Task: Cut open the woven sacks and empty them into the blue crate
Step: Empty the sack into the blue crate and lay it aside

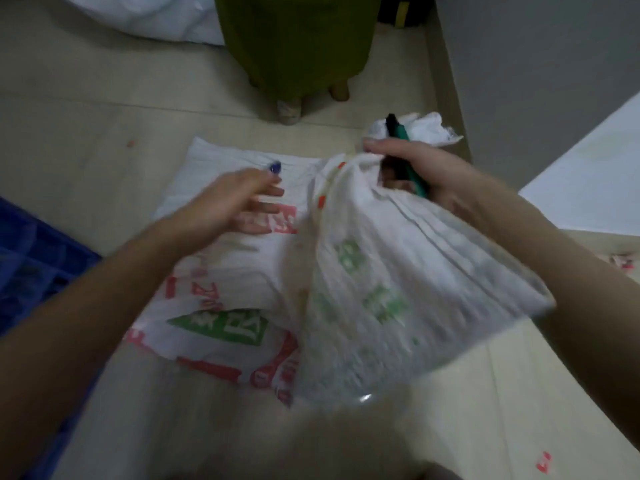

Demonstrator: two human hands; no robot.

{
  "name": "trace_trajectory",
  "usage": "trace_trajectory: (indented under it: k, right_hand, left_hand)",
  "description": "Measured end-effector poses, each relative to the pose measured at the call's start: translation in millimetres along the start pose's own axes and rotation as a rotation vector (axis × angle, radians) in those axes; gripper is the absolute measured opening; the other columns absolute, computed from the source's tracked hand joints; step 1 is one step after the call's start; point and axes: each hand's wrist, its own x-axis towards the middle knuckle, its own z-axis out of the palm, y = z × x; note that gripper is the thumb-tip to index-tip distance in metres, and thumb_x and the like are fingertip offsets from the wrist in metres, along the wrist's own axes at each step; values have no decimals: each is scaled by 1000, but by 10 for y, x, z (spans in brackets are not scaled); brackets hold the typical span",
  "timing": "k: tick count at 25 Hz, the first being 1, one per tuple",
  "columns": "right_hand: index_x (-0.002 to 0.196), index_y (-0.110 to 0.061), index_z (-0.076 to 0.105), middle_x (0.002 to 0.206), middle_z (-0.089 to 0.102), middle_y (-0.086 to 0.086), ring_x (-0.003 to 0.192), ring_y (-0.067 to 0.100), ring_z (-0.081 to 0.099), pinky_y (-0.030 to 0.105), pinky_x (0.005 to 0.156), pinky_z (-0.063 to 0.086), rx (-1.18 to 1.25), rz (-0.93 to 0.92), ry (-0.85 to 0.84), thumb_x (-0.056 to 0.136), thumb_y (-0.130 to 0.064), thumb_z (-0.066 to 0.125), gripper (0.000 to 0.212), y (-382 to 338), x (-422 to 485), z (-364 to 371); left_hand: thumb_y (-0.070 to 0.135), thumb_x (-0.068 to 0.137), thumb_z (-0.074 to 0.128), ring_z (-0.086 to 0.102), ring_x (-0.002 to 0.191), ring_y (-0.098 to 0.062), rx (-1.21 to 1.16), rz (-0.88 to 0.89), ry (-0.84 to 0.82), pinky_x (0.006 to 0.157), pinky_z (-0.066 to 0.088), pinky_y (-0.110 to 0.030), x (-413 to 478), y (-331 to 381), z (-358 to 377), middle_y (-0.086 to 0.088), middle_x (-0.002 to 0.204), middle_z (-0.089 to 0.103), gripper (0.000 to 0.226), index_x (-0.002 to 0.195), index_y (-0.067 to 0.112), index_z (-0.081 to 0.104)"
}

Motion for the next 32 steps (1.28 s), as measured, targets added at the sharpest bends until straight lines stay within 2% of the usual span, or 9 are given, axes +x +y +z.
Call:
trace_trajectory:
  k: [4,9,13,15,17,21,26,29,32]
  right_hand:
    - [105,-3,63,79,66,-1,70,16,69,14,54,54,47,63,-29,95,-19,54,21,-126,745,903]
    - [85,-6,52,93,64,30,61,26,56,28,53,48,-5,3,-107,88,-10,61,10,113,1446,1899]
    - [101,-3,54,71,54,13,50,18,49,21,41,43,-121,40,-206,86,-14,67,22,407,1555,2282]
    - [93,-3,53,67,52,11,52,18,49,19,38,41,-224,53,-266,88,-9,62,11,531,1628,2359]
    - [86,-7,51,71,52,9,49,15,49,18,39,40,-260,115,-331,89,-10,61,10,542,1654,2386]
    - [85,-9,55,91,62,10,33,6,45,16,36,37,-171,26,-228,88,-17,63,11,268,1698,2289]
    - [139,-20,41,139,39,14,94,32,61,38,76,47,-1347,-563,190,92,-25,54,49,321,1830,1947]
    - [148,-27,25,154,17,15,110,37,54,41,85,45,-1562,-388,24,97,-43,43,56,633,1962,1713]
    - [144,-25,34,144,34,15,119,35,49,40,91,43,-1654,-193,-128,96,-53,36,55,797,2074,1667]
  left_hand:
    - [60,57,71,69,80,-13,97,-62,-68,65,57,-33,-313,388,-464,4,93,71,51,96,28,68]
    - [16,83,65,68,70,-13,392,-236,192,51,52,-20,-369,361,-986,-3,77,72,15,95,7,65]
    - [8,90,54,56,109,-25,954,-42,464,89,43,-30,-328,362,-1223,-8,116,62,29,119,10,58]
    - [19,92,53,56,90,-14,1053,-70,275,75,42,-19,-297,340,-1126,4,102,65,12,96,23,63]
    - [38,95,48,53,82,-12,1190,-410,20,75,42,-21,-227,93,-1010,5,100,62,13,88,30,55]
    - [76,83,17,33,133,-31,1340,-720,-78,115,4,-53,-161,-800,-857,-13,143,40,91,141,9,34]
    - [66,91,11,2,142,-42,1227,-578,130,114,-3,-55,-143,-1390,-547,-34,151,-2,88,147,2,-11]
    - [63,92,19,-13,142,-38,970,-528,158,114,-4,-54,-145,-1600,-521,-28,151,-19,86,146,9,-20]
    - [65,91,21,-22,141,-32,890,-542,82,113,-8,-54,-141,-1688,-549,-20,149,-31,87,143,16,-28]
